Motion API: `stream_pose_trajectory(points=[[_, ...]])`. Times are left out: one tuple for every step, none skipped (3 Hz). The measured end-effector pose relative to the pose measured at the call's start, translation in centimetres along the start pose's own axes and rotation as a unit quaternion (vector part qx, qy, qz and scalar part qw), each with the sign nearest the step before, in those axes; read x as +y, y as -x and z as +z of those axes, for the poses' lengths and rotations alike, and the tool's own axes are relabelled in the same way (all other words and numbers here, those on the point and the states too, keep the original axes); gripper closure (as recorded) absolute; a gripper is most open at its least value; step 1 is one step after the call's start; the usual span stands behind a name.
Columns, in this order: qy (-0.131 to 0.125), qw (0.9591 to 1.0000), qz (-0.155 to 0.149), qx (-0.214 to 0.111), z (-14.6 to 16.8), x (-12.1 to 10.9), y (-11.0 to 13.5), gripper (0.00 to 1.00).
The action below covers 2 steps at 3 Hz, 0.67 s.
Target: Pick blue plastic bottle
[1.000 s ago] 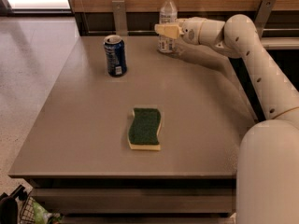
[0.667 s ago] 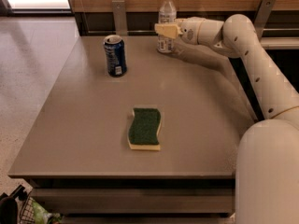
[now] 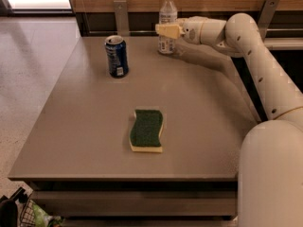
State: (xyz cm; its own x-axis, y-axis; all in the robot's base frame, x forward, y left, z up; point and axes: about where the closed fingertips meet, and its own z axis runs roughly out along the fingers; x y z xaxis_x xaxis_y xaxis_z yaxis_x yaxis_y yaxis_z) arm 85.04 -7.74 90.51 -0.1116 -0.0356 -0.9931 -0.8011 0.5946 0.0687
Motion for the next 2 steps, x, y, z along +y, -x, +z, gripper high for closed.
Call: stream_pose_trajectory(points=[[-0.003,0.9998,-0.021,0.001,-1.4,0.2,3.0,1.00],[-0.014,0.9991,-0.041,-0.003,-2.9,0.3,5.6,1.00]])
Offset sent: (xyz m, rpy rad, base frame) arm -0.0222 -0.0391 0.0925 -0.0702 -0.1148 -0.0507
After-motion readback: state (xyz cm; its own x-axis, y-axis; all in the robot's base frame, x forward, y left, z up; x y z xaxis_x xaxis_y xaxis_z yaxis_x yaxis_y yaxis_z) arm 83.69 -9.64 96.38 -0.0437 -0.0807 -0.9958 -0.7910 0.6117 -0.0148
